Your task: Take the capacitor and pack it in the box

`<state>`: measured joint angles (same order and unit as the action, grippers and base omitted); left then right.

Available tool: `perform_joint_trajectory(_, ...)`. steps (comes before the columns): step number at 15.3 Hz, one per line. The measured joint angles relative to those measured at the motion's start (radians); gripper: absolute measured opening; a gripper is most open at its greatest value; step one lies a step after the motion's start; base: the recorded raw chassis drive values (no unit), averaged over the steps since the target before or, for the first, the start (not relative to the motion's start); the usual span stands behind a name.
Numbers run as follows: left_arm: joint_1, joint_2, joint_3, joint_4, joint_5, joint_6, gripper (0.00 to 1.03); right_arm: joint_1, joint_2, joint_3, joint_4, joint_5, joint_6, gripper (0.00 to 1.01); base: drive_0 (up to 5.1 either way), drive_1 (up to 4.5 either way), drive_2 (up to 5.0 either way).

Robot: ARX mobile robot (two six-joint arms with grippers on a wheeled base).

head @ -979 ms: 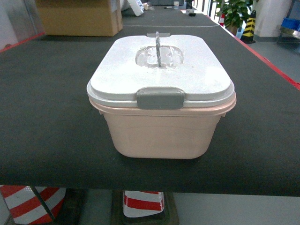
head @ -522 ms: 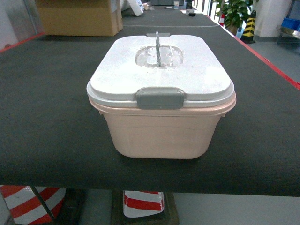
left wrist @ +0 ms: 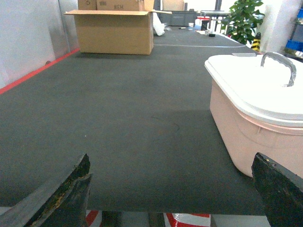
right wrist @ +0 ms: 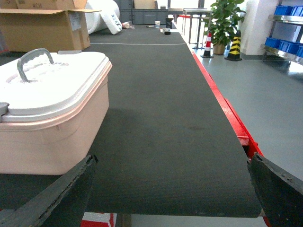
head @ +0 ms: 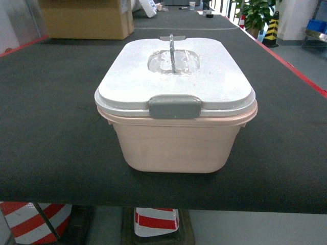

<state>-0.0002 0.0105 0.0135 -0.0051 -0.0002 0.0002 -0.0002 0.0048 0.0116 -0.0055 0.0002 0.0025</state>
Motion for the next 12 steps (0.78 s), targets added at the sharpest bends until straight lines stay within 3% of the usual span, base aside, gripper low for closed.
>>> perform_joint_trajectory(12, 0.000, 0.000, 0.000, 0.000, 0.000, 0.000, 0.98, 0.000, 0.000, 0.000, 0.000, 0.000, 0.000, 0.98, 0.0, 0.00, 0.0)
